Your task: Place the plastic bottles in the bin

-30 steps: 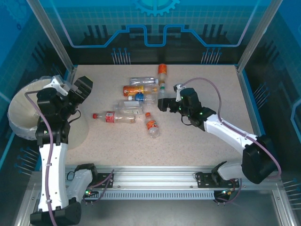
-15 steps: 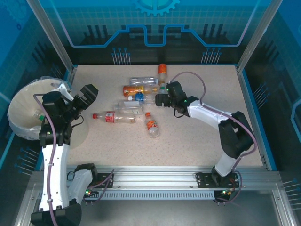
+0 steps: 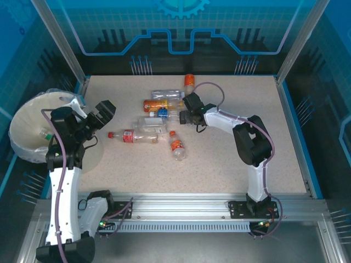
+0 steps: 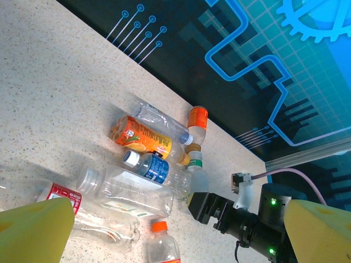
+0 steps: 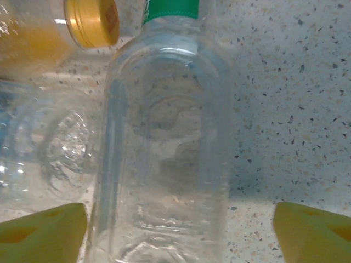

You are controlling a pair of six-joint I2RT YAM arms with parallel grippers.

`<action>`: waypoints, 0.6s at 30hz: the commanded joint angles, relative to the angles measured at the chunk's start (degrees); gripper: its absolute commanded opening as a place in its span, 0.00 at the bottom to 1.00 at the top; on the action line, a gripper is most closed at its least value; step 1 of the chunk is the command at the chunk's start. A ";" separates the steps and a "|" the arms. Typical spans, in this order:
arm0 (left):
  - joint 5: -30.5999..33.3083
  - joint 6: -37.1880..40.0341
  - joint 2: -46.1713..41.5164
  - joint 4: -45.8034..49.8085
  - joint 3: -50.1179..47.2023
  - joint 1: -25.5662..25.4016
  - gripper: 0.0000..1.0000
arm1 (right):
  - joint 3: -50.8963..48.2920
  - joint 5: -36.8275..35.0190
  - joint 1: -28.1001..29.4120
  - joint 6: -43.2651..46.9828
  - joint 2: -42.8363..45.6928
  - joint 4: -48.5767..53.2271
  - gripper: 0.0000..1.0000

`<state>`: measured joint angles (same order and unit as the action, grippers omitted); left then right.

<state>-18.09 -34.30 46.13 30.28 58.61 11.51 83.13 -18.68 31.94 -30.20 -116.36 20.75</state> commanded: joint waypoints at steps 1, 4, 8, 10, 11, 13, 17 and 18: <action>-0.55 1.40 0.12 1.01 -0.60 -0.35 0.99 | 1.62 -1.01 -0.02 -1.43 -1.41 1.89 0.75; -0.63 1.26 0.36 0.79 -0.76 -0.35 0.99 | 1.83 1.67 -0.93 -0.18 -2.22 1.19 0.73; -0.85 0.83 0.70 0.58 -0.86 -0.32 0.99 | 3.70 3.96 -1.53 1.60 -4.11 2.38 0.73; -0.65 0.32 0.67 0.46 -0.91 -0.30 0.99 | 3.97 3.86 -1.54 1.98 -4.41 2.58 0.73; -0.32 -0.05 0.67 0.52 -0.95 -0.35 0.99 | 3.80 3.86 -1.57 2.07 -4.19 2.34 0.72; 0.68 -0.48 0.70 0.80 -0.82 -0.35 0.99 | 2.92 3.57 -1.61 2.31 -3.27 1.58 0.68; 1.65 -1.49 1.25 1.66 -0.30 -0.35 0.99 | -0.29 2.78 -1.66 3.01 0.48 -1.11 0.58; 1.44 -2.18 1.53 1.69 -0.25 -0.36 0.99 | -1.48 2.61 -1.63 3.30 1.73 -1.86 0.56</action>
<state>-17.96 -34.59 46.89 30.17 58.35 11.44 84.01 -15.86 30.70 -27.92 -118.85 20.34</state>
